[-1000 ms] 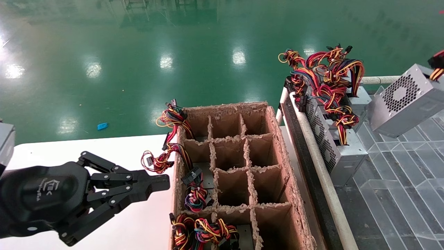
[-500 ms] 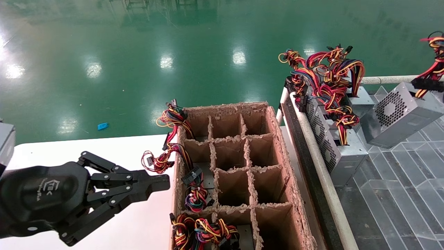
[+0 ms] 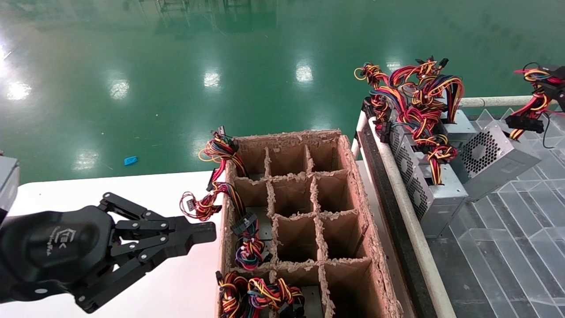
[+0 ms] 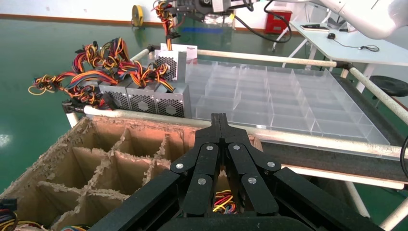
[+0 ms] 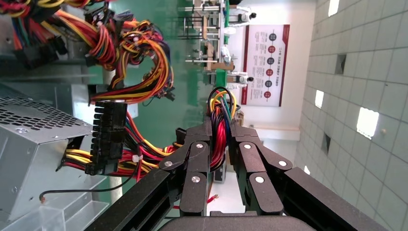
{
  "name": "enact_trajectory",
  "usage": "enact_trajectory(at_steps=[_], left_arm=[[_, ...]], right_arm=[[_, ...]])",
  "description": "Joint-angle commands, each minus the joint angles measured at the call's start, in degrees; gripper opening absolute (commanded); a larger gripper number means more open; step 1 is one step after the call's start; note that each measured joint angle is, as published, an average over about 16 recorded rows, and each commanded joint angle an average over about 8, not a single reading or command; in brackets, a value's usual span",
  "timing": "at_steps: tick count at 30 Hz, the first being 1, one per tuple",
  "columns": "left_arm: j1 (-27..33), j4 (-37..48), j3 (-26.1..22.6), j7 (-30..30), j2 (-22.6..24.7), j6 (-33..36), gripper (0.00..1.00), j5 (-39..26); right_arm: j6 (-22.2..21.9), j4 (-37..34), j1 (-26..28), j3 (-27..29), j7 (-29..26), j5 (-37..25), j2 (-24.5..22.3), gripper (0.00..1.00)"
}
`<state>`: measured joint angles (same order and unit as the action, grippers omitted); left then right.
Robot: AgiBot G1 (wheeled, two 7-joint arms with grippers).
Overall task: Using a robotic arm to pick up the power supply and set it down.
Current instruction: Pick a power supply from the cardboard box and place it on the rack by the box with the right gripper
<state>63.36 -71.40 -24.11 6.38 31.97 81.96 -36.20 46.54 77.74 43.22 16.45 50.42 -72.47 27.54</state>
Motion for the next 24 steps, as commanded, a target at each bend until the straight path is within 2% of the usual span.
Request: enact_trajectory(at_steps=[1,15,24], left_arm=[[0.0,0.0,0.0,0.0,0.0,0.0,0.00,0.0],[0.0,0.0,0.0,0.0,0.0,0.0,0.00,0.0],[0.0,0.0,0.0,0.0,0.0,0.0,0.00,0.0]], right_arm=[[-0.6,0.0,0.0,-0.3,0.1,-0.7,0.2,0.00],[-2.8,-0.1,0.5,-2.3,-0.2,-3.4,1.4,0.00],[-2.7,0.0,1.7,-3.9,3.6,-4.0,3.6,0.00]])
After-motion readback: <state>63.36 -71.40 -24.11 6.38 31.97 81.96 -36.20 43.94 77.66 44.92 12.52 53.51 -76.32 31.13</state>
